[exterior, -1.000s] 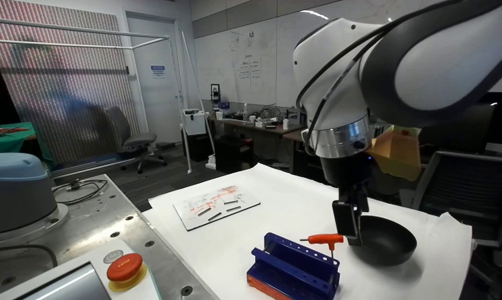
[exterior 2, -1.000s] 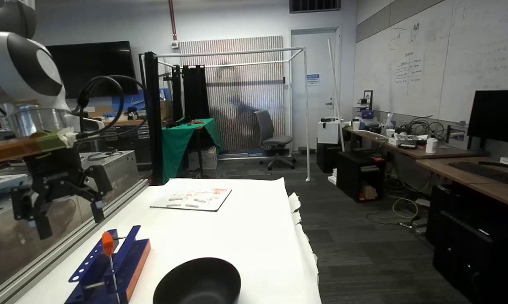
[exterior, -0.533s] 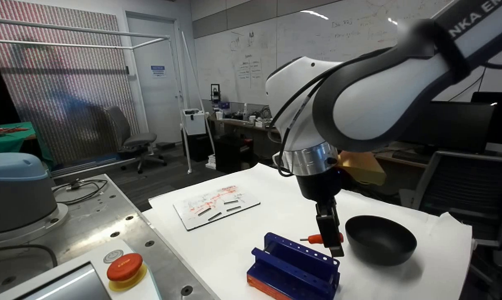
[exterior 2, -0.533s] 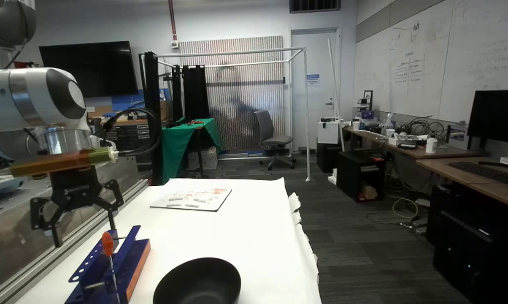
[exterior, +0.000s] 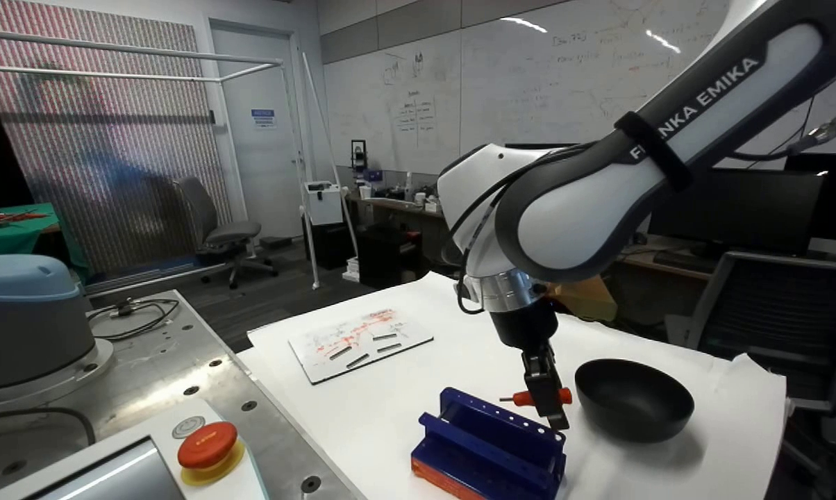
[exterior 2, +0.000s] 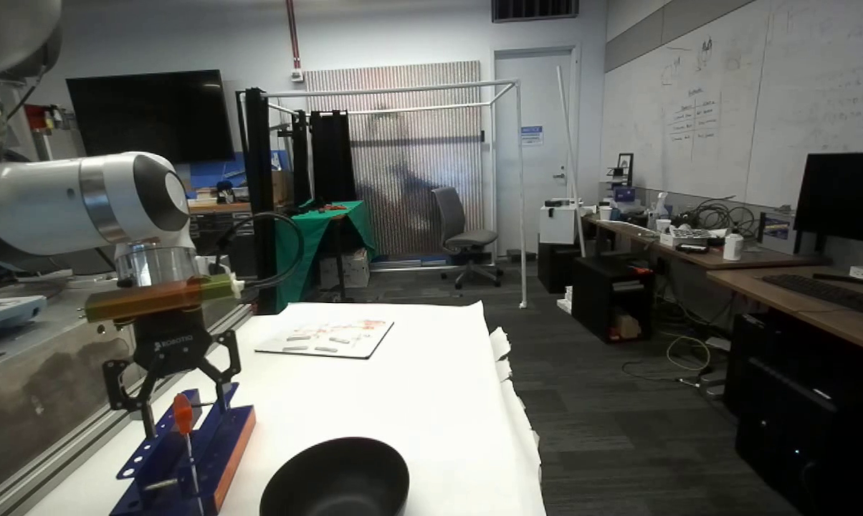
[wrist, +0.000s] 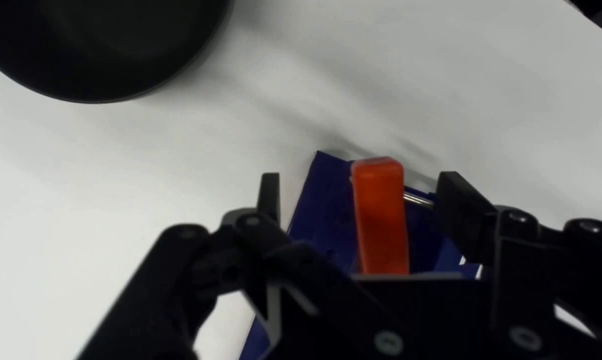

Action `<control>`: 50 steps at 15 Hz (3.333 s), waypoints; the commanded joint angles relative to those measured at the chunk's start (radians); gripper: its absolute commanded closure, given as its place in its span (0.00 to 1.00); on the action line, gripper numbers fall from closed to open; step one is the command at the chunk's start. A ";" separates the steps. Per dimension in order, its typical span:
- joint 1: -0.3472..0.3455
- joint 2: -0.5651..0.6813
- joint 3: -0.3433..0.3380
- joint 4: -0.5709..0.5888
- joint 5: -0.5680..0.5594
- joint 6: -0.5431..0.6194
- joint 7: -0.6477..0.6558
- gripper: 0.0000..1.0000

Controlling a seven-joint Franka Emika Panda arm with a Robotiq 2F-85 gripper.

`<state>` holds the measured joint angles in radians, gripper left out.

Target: Put the orange object in the bowl

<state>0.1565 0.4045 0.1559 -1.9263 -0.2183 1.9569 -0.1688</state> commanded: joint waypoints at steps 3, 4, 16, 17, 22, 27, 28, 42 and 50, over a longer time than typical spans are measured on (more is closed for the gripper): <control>0.002 0.026 -0.007 0.057 -0.006 -0.032 -0.047 0.67; 0.002 0.022 -0.006 0.056 -0.005 -0.032 -0.052 0.73; 0.027 -0.246 0.006 -0.029 -0.050 -0.114 -0.025 0.92; 0.034 -0.273 0.002 -0.024 -0.068 -0.156 0.018 0.92; 0.018 -0.290 -0.028 -0.042 -0.239 -0.168 0.266 0.91; 0.014 -0.140 -0.090 -0.067 -0.470 -0.111 0.555 0.92; 0.018 -0.105 -0.103 -0.062 -0.499 -0.133 0.614 0.92; 0.059 0.182 -0.142 0.181 -0.317 -0.657 0.920 0.89; 0.064 0.200 -0.145 0.250 -0.246 -0.676 0.927 0.33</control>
<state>0.2055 0.5833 0.0248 -1.7334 -0.4999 1.3242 0.7503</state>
